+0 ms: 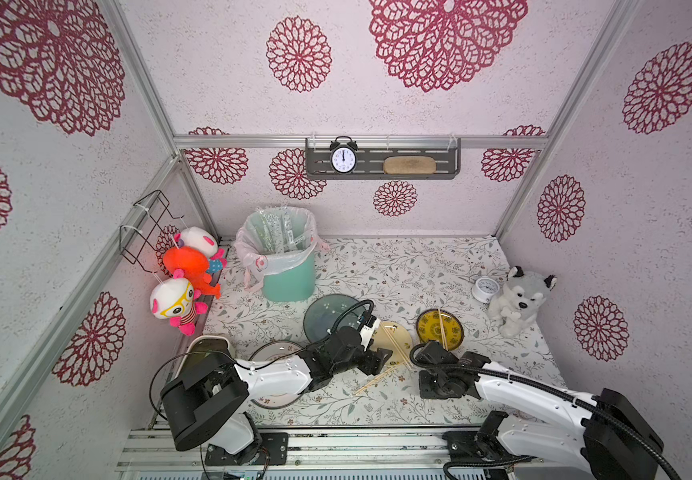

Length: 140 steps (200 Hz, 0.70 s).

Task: Remove the packaging of disposable chopsticks
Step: Pick up the disposable chopsticks from the center of the board.

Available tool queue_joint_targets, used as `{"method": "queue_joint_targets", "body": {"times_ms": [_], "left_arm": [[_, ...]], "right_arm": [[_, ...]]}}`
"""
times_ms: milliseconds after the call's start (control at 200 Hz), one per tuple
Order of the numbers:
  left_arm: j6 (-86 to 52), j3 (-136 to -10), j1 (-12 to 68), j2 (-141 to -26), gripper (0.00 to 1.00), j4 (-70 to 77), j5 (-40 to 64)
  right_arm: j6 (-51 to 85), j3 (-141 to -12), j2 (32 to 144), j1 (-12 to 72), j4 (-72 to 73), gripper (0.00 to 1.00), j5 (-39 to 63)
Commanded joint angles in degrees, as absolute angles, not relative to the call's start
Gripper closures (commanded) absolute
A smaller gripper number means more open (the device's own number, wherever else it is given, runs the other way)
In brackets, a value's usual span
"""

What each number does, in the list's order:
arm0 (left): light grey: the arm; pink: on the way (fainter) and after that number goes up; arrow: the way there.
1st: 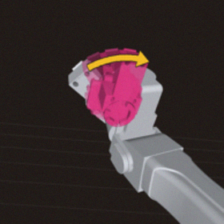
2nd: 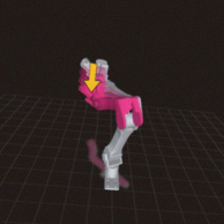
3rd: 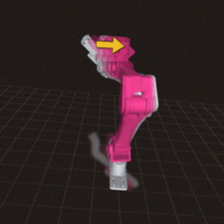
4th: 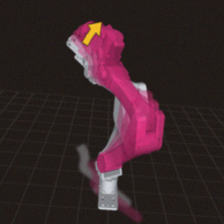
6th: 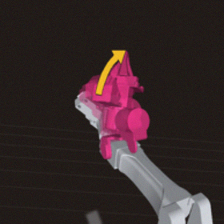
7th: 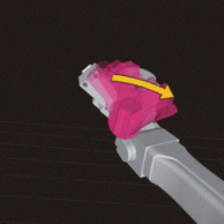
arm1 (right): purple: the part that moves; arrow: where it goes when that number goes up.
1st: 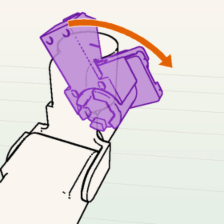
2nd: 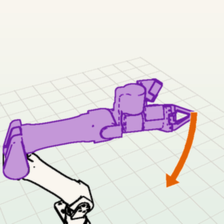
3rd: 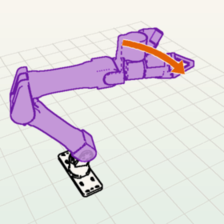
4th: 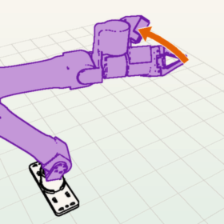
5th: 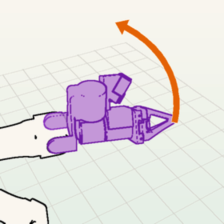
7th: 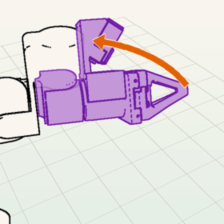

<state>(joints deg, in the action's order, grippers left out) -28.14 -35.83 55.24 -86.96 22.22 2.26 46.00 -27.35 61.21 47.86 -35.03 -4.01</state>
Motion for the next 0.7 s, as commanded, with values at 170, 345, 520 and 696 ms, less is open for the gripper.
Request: {"method": "queue_joint_targets", "body": {"times_ms": [170, 345, 520, 696], "left_arm": [[-29.44, -39.11, 54.05, -88.87, 0.36, 23.90, 7.30], [-34.08, -40.98, 54.41, -92.11, 0.66, 27.13, 20.74], [-35.30, -39.96, 57.39, -90.18, 0.46, 21.21, 19.96], [-46.24, -39.59, 58.41, -98.88, 0.39, 33.18, 30.34]], "right_arm": [[45.77, -27.15, 57.03, 47.81, -36.10, 1.00, -3.13], [47.82, -25.05, 51.87, 47.33, -35.01, 1.00, -1.00], [48.53, -25.21, 47.53, 47.17, -36.50, 1.00, 1.06], [48.34, -24.62, 45.32, 46.41, -38.51, 1.00, 1.62]]}}
